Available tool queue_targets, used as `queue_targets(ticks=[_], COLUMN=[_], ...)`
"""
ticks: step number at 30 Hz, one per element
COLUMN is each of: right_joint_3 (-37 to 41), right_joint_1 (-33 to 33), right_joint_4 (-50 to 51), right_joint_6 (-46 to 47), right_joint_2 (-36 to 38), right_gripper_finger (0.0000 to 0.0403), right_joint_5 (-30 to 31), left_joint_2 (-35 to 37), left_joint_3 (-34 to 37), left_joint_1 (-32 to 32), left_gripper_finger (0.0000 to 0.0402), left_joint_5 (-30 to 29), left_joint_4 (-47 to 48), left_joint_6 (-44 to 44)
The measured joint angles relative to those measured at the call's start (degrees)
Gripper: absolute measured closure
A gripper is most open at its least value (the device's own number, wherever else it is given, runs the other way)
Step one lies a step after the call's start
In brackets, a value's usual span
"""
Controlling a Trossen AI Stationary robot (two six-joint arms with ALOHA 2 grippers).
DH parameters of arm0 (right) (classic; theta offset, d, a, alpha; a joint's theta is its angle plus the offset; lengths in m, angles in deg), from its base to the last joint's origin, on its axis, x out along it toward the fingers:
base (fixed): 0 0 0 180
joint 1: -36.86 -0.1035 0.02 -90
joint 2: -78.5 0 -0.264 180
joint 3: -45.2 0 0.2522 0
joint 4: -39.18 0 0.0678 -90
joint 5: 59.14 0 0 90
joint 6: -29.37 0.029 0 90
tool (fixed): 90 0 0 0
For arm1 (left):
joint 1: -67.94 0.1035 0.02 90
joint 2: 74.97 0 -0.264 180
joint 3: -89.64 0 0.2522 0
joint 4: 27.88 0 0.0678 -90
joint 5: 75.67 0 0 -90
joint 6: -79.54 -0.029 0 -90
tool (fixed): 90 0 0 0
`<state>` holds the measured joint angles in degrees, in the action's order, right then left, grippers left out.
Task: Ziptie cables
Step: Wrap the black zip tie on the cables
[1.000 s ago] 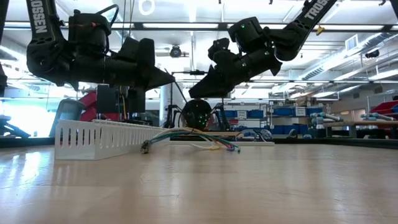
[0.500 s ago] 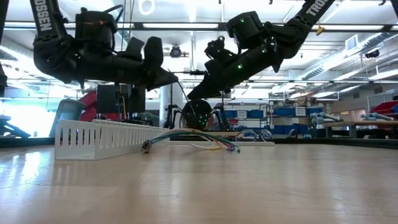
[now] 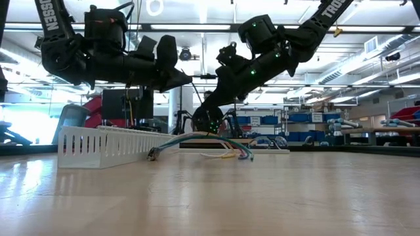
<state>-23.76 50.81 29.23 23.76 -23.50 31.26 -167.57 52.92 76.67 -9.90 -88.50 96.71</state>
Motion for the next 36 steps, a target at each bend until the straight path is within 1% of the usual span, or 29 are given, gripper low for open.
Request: queue_targets(ticks=[1, 3, 15, 21, 26, 36], right_joint_3=[0.0, 0.0, 0.0, 0.0, 0.0, 0.0], right_joint_1=[0.0, 0.0, 0.0, 0.1, 0.0, 0.0], right_joint_4=[0.0, 0.0, 3.2, 1.9, 1.0, -3.1], right_joint_6=[-0.1, -0.4, 0.0, 0.5, 0.5, 1.1], right_joint_2=[0.0, 0.0, -0.1, -0.1, -0.1, -0.1], right_gripper_finger=[0.0388, 0.0396, 0.0402, 0.0399, 0.0375, 0.0284], right_joint_5=[0.0, 0.0, 0.0, 0.1, 0.0, 0.7], left_joint_2=[0.0, 0.0, 0.0, 0.0, 0.0, 0.0], left_joint_3=[0.0, 0.0, 0.0, 0.0, 0.0, 0.0], left_joint_1=[0.0, 0.0, 0.0, 0.0, 0.0, 0.0], left_gripper_finger=[0.0401, 0.0401, 0.0401, 0.0401, 0.0401, 0.0401], left_joint_5=[0.0, 0.0, 0.0, -0.1, -1.1, -2.1], left_joint_4=[0.0, -0.1, -6.0, -3.6, -0.8, 0.6], left_joint_6=[0.0, 0.0, -0.3, -0.3, -0.2, -0.1])
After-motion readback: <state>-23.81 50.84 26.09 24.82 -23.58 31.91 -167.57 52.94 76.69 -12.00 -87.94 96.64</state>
